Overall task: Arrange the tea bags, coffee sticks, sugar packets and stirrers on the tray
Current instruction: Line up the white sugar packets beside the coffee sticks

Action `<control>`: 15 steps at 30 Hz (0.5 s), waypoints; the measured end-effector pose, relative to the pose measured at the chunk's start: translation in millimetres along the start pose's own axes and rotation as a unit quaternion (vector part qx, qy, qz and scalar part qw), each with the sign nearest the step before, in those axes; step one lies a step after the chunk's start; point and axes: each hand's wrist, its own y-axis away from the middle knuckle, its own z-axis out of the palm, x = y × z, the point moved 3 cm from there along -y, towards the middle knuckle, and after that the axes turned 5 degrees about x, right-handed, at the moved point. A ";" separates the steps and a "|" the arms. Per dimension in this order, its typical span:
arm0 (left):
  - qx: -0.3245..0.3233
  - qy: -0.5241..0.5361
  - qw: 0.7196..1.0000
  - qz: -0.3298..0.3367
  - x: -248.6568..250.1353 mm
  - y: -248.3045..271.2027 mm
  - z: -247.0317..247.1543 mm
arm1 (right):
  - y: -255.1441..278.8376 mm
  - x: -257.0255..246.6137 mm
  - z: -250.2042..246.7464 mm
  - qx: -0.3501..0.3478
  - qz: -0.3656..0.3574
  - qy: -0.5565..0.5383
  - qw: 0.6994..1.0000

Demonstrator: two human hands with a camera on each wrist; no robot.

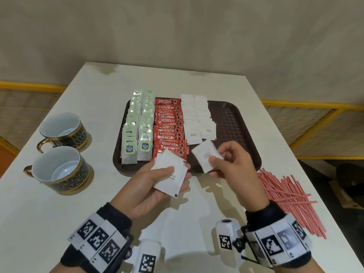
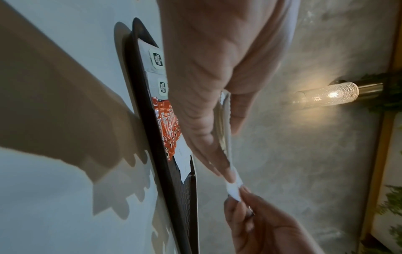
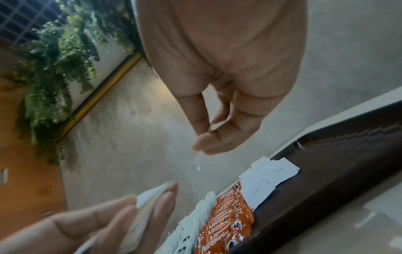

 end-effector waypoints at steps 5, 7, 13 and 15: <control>0.056 -0.081 0.993 0.065 3.4 -2.9 -0.7 | 13.3 1.7 4.2 -0.063 0.081 -0.098 0.990; 0.072 -0.119 0.986 0.092 3.6 -4.4 0.5 | 20.3 2.2 11.0 -0.097 0.096 -0.103 0.985; 0.111 -0.137 0.972 0.154 4.1 -6.3 5.6 | 35.6 4.5 28.8 -0.108 0.120 -0.091 0.983; 0.105 -0.128 0.974 0.157 3.0 -4.8 11.0 | 39.1 7.1 33.9 -0.103 0.121 -0.075 0.984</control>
